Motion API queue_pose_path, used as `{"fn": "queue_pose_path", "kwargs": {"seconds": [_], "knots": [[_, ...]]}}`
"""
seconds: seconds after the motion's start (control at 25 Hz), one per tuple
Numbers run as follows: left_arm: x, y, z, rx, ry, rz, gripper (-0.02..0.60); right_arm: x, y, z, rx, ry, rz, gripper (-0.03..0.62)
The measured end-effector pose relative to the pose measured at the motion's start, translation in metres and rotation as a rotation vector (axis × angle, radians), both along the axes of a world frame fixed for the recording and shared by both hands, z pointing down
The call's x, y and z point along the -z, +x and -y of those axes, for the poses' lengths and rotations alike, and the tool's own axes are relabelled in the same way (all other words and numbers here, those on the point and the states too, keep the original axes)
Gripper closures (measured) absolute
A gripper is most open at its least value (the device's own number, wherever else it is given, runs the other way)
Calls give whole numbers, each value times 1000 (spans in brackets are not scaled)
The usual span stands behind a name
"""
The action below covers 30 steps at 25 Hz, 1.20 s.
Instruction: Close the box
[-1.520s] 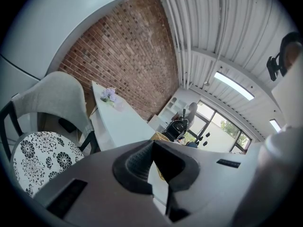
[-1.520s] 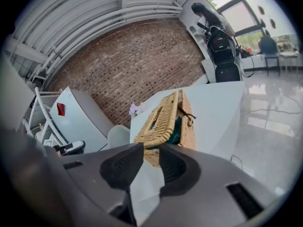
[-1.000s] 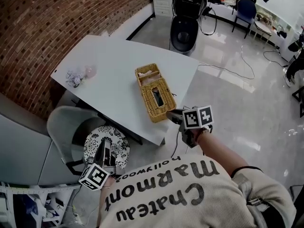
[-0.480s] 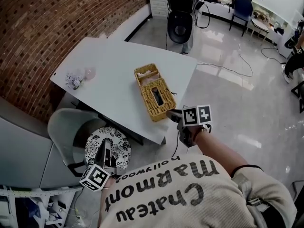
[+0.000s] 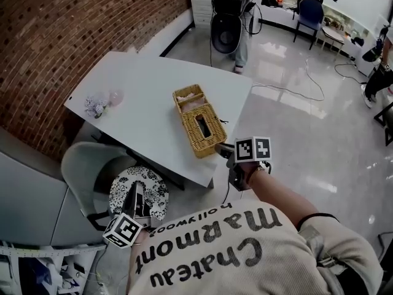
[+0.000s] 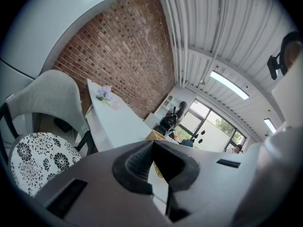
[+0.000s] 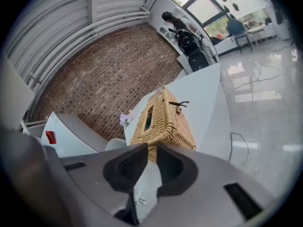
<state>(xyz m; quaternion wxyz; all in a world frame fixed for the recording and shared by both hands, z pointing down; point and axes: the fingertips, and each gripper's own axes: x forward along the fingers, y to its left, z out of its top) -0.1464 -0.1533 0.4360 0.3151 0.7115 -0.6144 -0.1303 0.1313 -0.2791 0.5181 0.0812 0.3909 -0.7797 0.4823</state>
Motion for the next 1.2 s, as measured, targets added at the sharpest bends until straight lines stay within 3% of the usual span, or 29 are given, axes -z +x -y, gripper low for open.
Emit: {"fn": "queue_pose_path", "kwargs": {"seconds": [0.2, 0.48, 0.68, 1.04, 1.2], "knots": [[-1, -2, -8, 1, -8, -5, 580, -3, 0, -6, -25, -17, 6, 592], [-8, -10, -19, -29, -54, 0, 580, -18, -8, -24, -61, -58, 2, 592], [-9, -17, -20, -104, -68, 5, 580, -26, -29, -53, -85, -106, -7, 592], [7, -39, -36, -191, -62, 35, 580, -8, -93, -104, -85, -108, 30, 591], [9, -50, -54, -218, -66, 53, 580, 13, -129, -120, -57, -40, 40, 591]]}}
